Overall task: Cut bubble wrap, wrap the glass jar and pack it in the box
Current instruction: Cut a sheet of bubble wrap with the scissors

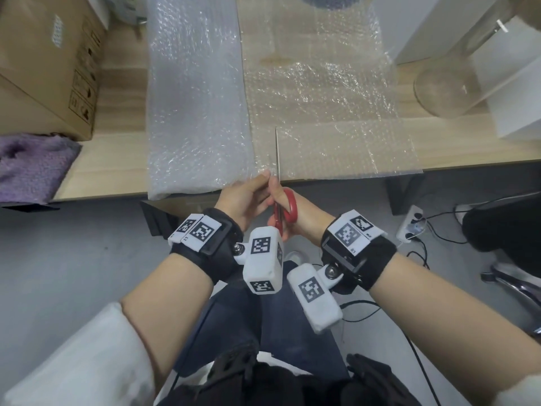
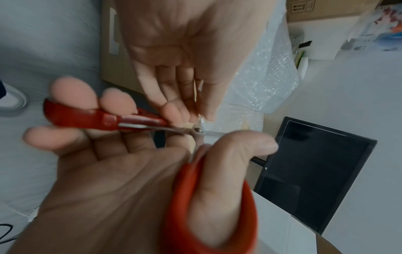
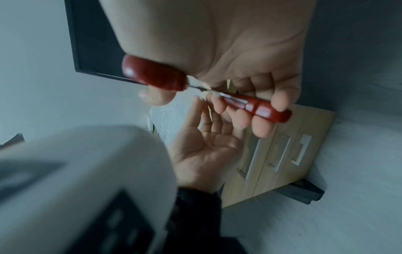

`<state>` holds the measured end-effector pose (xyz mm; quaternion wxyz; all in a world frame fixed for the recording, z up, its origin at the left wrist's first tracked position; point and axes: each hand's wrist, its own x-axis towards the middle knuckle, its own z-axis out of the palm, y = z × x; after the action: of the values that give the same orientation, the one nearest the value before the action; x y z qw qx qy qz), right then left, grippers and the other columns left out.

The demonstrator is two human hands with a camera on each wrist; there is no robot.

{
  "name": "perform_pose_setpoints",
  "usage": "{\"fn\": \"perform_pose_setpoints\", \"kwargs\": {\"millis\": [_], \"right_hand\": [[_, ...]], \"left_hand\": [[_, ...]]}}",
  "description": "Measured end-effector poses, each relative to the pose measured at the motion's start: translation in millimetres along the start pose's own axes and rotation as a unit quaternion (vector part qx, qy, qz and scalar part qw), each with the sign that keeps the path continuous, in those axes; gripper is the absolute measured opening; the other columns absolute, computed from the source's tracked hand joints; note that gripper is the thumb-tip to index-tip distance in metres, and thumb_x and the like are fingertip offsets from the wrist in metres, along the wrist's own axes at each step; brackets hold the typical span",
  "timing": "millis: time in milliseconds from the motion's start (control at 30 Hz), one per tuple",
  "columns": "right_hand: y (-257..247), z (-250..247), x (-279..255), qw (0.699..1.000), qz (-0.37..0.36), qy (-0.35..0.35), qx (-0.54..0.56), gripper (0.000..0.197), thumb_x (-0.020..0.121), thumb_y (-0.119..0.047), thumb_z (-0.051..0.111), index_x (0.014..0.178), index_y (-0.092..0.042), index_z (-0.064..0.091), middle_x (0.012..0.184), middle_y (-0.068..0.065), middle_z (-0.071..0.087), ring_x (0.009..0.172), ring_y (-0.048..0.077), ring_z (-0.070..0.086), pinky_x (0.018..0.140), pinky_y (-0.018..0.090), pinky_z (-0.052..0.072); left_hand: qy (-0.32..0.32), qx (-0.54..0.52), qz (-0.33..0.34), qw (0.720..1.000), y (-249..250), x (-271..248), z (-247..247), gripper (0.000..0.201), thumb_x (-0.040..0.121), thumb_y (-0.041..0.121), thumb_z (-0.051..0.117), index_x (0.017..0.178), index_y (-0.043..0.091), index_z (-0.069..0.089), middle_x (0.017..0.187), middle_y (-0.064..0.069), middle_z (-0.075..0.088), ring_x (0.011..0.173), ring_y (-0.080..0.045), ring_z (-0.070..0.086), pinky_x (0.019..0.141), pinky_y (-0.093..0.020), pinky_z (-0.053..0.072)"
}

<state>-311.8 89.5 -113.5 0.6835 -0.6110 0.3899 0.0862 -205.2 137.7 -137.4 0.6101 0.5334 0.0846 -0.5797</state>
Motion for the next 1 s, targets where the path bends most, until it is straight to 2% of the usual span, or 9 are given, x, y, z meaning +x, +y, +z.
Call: {"fn": "perform_pose_setpoints", "kwargs": {"millis": [67, 167, 267, 333, 433, 533, 700, 867, 1000], "right_hand": [[-2.0, 1.4, -0.1, 1.000, 0.006, 0.021, -0.013, 0.098, 0.062, -0.082, 0.020, 0.113, -0.003, 0.045, 0.068, 0.008, 0.057, 0.037, 0.003, 0.054, 0.039, 0.017, 0.038], [-2.4, 1.0, -3.1, 0.998, 0.014, 0.056, -0.038, 0.075, 0.083, -0.072, 0.025, 0.113, -0.009, 0.050, 0.072, 0.008, 0.060, 0.043, 0.006, 0.055, 0.037, 0.014, 0.036], [-3.3, -1.0, -8.5, 0.995, 0.022, 0.095, -0.036, 0.051, 0.087, -0.064, 0.036, 0.095, -0.016, 0.053, 0.075, 0.011, 0.062, 0.043, 0.009, 0.053, 0.034, 0.011, 0.033], [-4.1, -0.3, -9.9, 0.992, 0.015, 0.120, -0.033, 0.041, 0.088, -0.058, 0.044, 0.080, -0.020, 0.053, 0.067, 0.009, 0.062, 0.036, 0.007, 0.051, 0.033, 0.011, 0.033], [-2.8, 2.9, -11.2, 0.989, 0.005, 0.149, -0.026, 0.039, 0.087, -0.053, 0.052, 0.074, -0.017, 0.056, 0.054, 0.005, 0.058, 0.030, 0.006, 0.048, 0.034, 0.012, 0.034], [-2.4, 2.8, -11.1, 0.986, 0.012, 0.164, -0.005, 0.045, 0.085, -0.054, 0.055, 0.087, -0.010, 0.064, 0.053, 0.005, 0.058, 0.030, 0.007, 0.048, 0.033, 0.013, 0.034], [-15.4, -5.0, -0.1, 0.987, 0.033, 0.156, 0.023, 0.055, 0.083, -0.061, 0.051, 0.102, -0.011, 0.062, 0.059, 0.008, 0.061, 0.039, 0.013, 0.054, 0.032, 0.011, 0.032], [-16.4, -6.8, 5.1, 0.987, 0.032, 0.157, 0.032, 0.053, 0.079, -0.062, 0.057, 0.096, -0.014, 0.067, 0.056, 0.006, 0.060, 0.035, 0.010, 0.052, 0.034, 0.014, 0.036], [-21.2, -15.4, 7.2, 0.988, 0.032, 0.145, 0.039, 0.045, 0.077, -0.063, 0.057, 0.080, -0.019, 0.065, 0.054, 0.004, 0.060, 0.037, 0.011, 0.052, 0.037, 0.017, 0.040]], "left_hand": [[-0.001, 0.000, -0.008, 1.000, 0.2, 2.2, -1.2, 0.016, 0.087, 0.010, 0.060, 0.101, 0.002, 0.059, 0.073, -0.003, 0.067, 0.071, -0.011, 0.066, 0.054, -0.017, 0.054], [-0.002, 0.005, -0.019, 1.000, 1.6, 5.8, -3.5, 0.005, 0.088, 0.010, 0.060, 0.087, 0.005, 0.061, 0.058, 0.002, 0.068, 0.058, -0.007, 0.067, 0.051, -0.017, 0.053], [-0.009, 0.027, -0.032, 0.999, 1.2, 9.8, -6.7, 0.009, 0.088, 0.017, 0.060, 0.081, 0.010, 0.061, 0.061, 0.004, 0.065, 0.058, -0.007, 0.064, 0.051, -0.016, 0.052], [-0.011, 0.036, -0.044, 0.998, 0.4, 13.1, -7.7, 0.013, 0.088, 0.021, 0.060, 0.077, 0.014, 0.060, 0.062, 0.005, 0.062, 0.059, -0.007, 0.057, 0.052, -0.016, 0.047], [-0.005, 0.043, -0.046, 0.998, -1.6, 19.3, -7.1, 0.017, 0.088, 0.026, 0.059, 0.075, 0.015, 0.058, 0.054, 0.006, 0.059, 0.053, -0.007, 0.054, 0.055, -0.018, 0.043], [-0.016, 0.060, -0.044, 0.997, -3.4, 22.3, -7.1, 0.021, 0.090, 0.024, 0.056, 0.071, 0.014, 0.055, 0.049, 0.007, 0.056, 0.047, -0.007, 0.049, 0.050, -0.017, 0.041], [-0.037, 0.086, -0.019, 0.995, 0.6, 17.8, -6.1, 0.017, 0.090, 0.017, 0.054, 0.076, 0.009, 0.060, 0.065, 0.000, 0.049, 0.054, -0.008, 0.042, 0.042, -0.014, 0.038], [-0.017, 0.095, -0.022, 0.995, 5.6, 17.7, -3.7, 0.017, 0.091, 0.019, 0.054, 0.082, 0.007, 0.061, 0.045, 0.007, 0.048, 0.044, -0.004, 0.040, 0.038, -0.014, 0.034], [-0.026, 0.112, -0.024, 0.993, 9.6, 15.5, -4.1, 0.017, 0.092, 0.019, 0.052, 0.081, 0.008, 0.058, 0.041, 0.010, 0.045, 0.040, -0.002, 0.037, 0.036, -0.013, 0.031]]}}
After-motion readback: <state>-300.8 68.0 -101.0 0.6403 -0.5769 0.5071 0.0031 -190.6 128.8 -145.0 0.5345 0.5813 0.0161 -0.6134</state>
